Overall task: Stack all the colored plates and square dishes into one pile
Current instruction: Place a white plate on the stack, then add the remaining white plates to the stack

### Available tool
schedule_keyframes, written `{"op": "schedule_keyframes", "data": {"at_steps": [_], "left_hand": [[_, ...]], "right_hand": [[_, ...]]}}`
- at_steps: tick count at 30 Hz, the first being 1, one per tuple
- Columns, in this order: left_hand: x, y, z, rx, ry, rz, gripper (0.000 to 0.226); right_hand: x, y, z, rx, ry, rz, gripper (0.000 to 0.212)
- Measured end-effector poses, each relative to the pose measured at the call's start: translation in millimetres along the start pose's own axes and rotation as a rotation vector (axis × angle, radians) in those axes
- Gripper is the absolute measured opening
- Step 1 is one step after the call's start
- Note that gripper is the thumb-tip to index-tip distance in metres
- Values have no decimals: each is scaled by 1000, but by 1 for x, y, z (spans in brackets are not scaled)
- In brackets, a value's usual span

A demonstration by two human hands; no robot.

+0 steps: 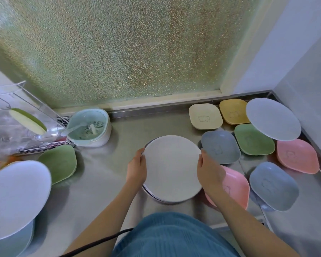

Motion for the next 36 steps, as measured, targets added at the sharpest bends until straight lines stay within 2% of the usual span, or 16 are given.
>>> {"op": "schedule_keyframes", "data": {"at_steps": [6,12,18,21,26,29,32,36], "left_hand": [[13,0,-2,46,-32,-179,39],[16,3,-3,80,-34,-468,40],[23,28,-17,207,-67,-657,43],[36,45,-29,254,-97,-724,44],[63,67,-51,188,-108,-758,35],[82,78,-58,217,-95,-791,33],[91,80,-61,244,-42,-793,38],[91,82,-60,251,31,-774,67]], "right_hand": [[5,-5,1,-25,-31,63,37],[5,-4,3,-37,-30,-13,39],[-1,9,-2,28,-71,-207,38],[-25,39,-19,145,17,-340,37],[-45,136,-69,602,195,-706,41],[-39,170,-96,774,204,-952,44],[-39,181,-120,871,167,-1161,49],[-46,184,-141,863,156,-1186,40]]}}
Point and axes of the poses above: each hand's wrist, its own z-axis away from the middle knuckle, its own x-axis out of the palm, y = z × x, the point moved 9 cm from there along -z, towards the middle knuckle, and after that the axes turned 1 degree about -z, right-handed, at the moved point
